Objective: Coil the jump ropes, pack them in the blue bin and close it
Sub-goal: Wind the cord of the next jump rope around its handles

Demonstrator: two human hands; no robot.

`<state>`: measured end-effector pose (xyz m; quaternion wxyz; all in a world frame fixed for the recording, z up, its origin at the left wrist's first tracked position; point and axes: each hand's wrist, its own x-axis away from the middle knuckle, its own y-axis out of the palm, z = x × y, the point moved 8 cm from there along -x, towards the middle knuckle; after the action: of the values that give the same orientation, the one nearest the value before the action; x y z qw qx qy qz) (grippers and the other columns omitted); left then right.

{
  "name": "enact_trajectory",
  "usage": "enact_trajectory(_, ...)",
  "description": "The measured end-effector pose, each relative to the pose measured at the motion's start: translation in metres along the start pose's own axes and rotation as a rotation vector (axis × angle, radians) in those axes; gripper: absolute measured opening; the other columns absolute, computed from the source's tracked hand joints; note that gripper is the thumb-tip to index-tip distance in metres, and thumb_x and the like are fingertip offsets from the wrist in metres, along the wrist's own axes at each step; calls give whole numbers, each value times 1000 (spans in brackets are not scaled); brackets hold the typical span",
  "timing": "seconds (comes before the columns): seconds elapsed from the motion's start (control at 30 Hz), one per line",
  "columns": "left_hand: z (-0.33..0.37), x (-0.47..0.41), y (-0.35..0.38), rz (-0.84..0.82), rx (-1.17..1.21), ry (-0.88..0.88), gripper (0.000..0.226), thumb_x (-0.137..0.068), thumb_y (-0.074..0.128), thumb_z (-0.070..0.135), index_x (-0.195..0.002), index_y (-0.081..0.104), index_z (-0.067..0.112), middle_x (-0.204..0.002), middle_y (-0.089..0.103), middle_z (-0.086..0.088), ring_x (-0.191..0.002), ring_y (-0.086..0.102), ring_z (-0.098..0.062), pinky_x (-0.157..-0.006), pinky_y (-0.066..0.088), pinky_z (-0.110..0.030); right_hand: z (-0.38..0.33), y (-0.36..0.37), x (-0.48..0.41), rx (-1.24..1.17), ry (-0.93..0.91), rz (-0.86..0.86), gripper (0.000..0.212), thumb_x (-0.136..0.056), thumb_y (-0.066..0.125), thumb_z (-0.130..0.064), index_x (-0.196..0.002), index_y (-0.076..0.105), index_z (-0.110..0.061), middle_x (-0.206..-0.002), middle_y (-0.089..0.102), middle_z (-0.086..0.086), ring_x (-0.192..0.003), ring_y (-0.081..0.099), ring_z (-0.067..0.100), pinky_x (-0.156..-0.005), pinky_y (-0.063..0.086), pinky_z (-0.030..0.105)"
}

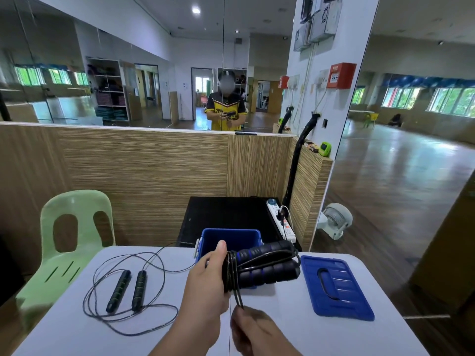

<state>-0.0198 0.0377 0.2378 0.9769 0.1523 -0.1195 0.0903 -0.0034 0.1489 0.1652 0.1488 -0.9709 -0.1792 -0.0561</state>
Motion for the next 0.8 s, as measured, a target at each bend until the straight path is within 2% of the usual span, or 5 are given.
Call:
enact_trajectory(0.13,6,8,1,-56,3,-32,37,-105,50,43,-96,67,11,-44,48,9,-30,38,-3,-33,26,-16,-11,-15,-7,242,-211,-86,43,-97,50,-53,-70,55,-19,-64,53,0,-54,45,14,-55,38,27)
enact_trajectory(0.27,8,14,-2,-102,-52,-67,35,-104,50,45,-93,66,15,-52,55,1,-30,35,-5,-38,24,-21,-23,-39,-24,101,-85,-120,19,-97,53,-19,-78,58,-15,-66,54,-2,-54,48,14,-54,46,30)
enact_trajectory(0.43,6,23,-3,-181,-166,-81,34,-102,54,43,-79,62,20,-51,47,5,-37,32,-7,-43,22,-20,-17,-69,-53,120,93,-124,32,-97,57,-14,-72,73,-28,-83,68,-7,-75,64,6,-81,55,25)
enact_trajectory(0.57,6,26,-6,-216,-269,-29,32,-101,58,40,-78,59,20,-55,49,6,-42,41,-7,-41,29,-17,-71,-68,-56,275,-17,-245,27,-84,56,-15,-58,49,-20,-56,46,-11,-55,40,7,-57,36,23)
enact_trajectory(0.8,-3,15,-10,-227,-418,24,33,-101,57,39,-74,49,21,-69,49,2,-53,42,-10,-46,29,-17,-123,-78,-49,647,-101,-253,38,-87,65,-18,-51,54,-25,-62,48,7,-57,44,16,-52,43,28)
